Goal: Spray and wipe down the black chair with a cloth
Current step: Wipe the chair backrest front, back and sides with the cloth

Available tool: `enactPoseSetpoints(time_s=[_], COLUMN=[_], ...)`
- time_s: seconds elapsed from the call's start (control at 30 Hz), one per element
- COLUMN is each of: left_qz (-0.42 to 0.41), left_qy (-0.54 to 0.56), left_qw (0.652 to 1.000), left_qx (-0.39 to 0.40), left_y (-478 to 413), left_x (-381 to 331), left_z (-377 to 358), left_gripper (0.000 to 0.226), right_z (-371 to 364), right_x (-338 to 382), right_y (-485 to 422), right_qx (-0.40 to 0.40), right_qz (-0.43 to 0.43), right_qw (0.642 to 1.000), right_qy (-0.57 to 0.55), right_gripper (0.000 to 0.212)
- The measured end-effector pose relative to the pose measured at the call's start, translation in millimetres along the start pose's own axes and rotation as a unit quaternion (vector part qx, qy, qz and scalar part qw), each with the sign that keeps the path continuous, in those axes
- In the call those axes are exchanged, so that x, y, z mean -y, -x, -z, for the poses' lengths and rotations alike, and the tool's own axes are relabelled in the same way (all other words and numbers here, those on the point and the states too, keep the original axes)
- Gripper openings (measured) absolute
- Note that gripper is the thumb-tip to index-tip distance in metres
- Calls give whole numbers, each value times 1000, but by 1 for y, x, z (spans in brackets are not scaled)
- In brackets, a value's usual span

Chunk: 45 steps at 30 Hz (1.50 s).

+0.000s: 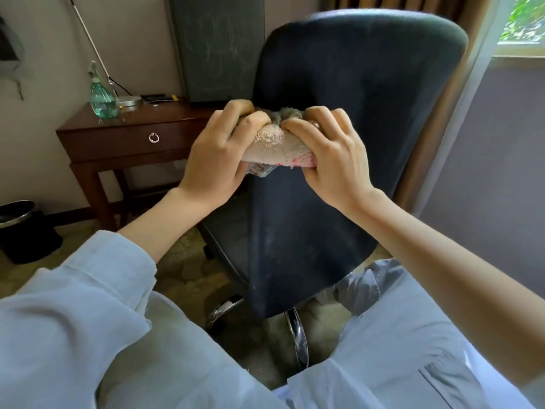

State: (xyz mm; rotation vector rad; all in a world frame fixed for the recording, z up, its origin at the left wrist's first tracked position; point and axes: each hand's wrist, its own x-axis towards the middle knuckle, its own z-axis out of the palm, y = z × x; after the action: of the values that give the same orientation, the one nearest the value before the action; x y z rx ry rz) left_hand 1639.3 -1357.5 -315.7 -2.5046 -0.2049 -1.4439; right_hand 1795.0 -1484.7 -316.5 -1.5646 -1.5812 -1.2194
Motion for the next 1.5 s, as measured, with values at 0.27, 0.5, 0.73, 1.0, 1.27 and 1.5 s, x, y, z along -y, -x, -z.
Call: enactPoseSetpoints(time_s=[0.27,0.5,0.73,1.0,1.27,1.5], left_qz=[19,72,82,70,140,308], left_qy=[6,84,119,115,273,327], left_qw=[1000,987,983,986,950,890], left_qx=[14,117,113,-97,-51,78], left_y=[102,205,205,27,60,187], left_x=[-10,-18,-15,19,17,-9], left_z=[-58,-108,-102,-14,-47,-105], left_gripper=[39,53,62,37,42,45], right_z=[-61,-105,-104,-27,-49,-106], right_x=[27,71,74,55,65,94], right_y=[99,198,188,1,29,156], right_qx=[17,118,124,-94,-70,42], right_qz=[-53,-155,-178,-121,-116,-152], right_qw=[996,971,966,984,987,977], right_qy=[-76,-140,-141,-91,-90,-146], right_gripper=[38,40,40,39,33,29])
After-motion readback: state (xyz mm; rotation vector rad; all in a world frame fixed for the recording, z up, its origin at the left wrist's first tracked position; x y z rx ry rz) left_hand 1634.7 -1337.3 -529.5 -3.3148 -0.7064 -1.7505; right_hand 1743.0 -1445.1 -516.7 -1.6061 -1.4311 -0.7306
